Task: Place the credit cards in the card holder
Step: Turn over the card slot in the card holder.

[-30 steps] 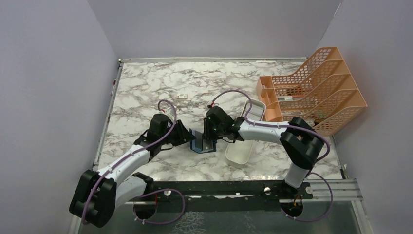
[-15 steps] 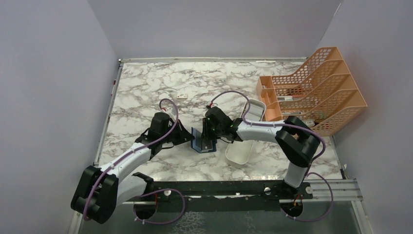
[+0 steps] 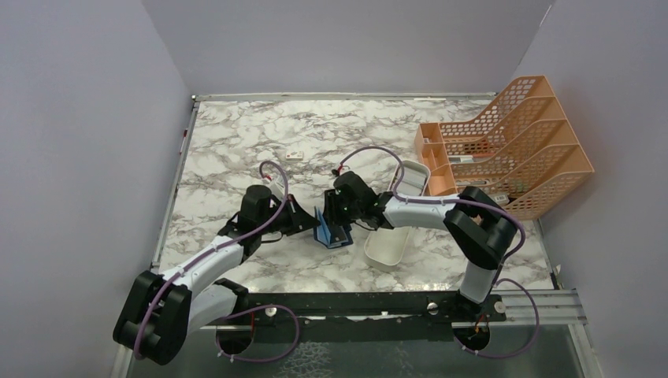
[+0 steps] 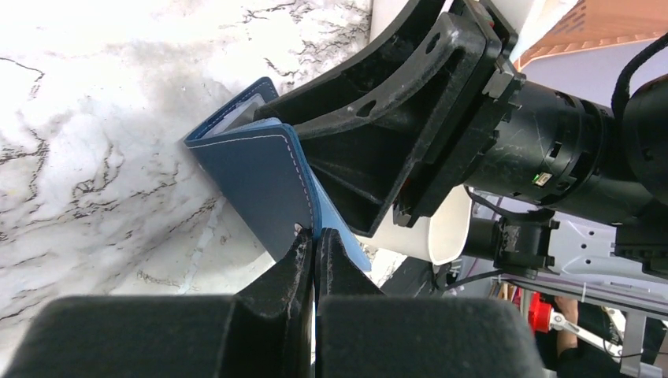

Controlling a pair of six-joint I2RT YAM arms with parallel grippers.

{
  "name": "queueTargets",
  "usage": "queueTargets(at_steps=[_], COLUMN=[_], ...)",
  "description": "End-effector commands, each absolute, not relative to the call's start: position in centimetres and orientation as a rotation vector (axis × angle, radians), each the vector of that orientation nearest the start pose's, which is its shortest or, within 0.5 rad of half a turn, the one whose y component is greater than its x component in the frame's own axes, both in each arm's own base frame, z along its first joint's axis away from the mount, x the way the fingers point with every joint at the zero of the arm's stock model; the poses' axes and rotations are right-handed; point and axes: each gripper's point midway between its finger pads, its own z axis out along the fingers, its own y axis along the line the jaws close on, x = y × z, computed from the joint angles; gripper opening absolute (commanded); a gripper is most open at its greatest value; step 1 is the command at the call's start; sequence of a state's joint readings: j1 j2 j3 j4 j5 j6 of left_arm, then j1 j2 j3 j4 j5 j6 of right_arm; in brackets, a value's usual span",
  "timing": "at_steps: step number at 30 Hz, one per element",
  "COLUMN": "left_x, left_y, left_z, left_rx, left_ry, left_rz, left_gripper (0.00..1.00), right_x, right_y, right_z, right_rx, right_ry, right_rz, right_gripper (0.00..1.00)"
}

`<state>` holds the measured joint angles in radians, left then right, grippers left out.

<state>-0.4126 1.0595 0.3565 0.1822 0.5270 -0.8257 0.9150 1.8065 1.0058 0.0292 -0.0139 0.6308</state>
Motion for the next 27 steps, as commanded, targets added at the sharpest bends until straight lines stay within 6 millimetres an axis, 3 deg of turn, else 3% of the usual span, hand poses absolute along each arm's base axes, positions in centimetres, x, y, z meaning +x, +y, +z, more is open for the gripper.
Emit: queueTargets(at_steps=[1, 8, 15, 21, 27], left_x=[22.7, 23.4, 24.3, 24.9, 24.8], left_y=[-22.3, -20.5, -19.5, -18.8, -19.8], left_z=[12.8, 12.4, 12.0, 11.5, 10.7], left_rx=[-0.023, -0.017, 0.015, 0.026, 0.043], left_ry=[2.201, 2.256, 2.330, 2.416, 2.474], left_rz=[-1.237, -1.047, -0.889, -0.724, -0.694], left_gripper=[0.00, 0.00, 0.00, 0.00, 0.00], right_x=[24.5, 26.4, 26.3, 27.0, 28.5], right_y=[36.4, 32.5, 31.4, 28.7, 25.2], right_z=[3.5, 7.5, 12.2, 13.3, 14.8], right_rx=[-0.378, -0.312, -0.449, -0.530, -0.566], right_ry=[2.493, 2.421, 2.306, 2.250, 2.202], right_rz=[0.728, 0.644, 0.639, 0.472, 0.284], right_gripper=[0.48, 0.53, 0.58, 0.63, 0.64])
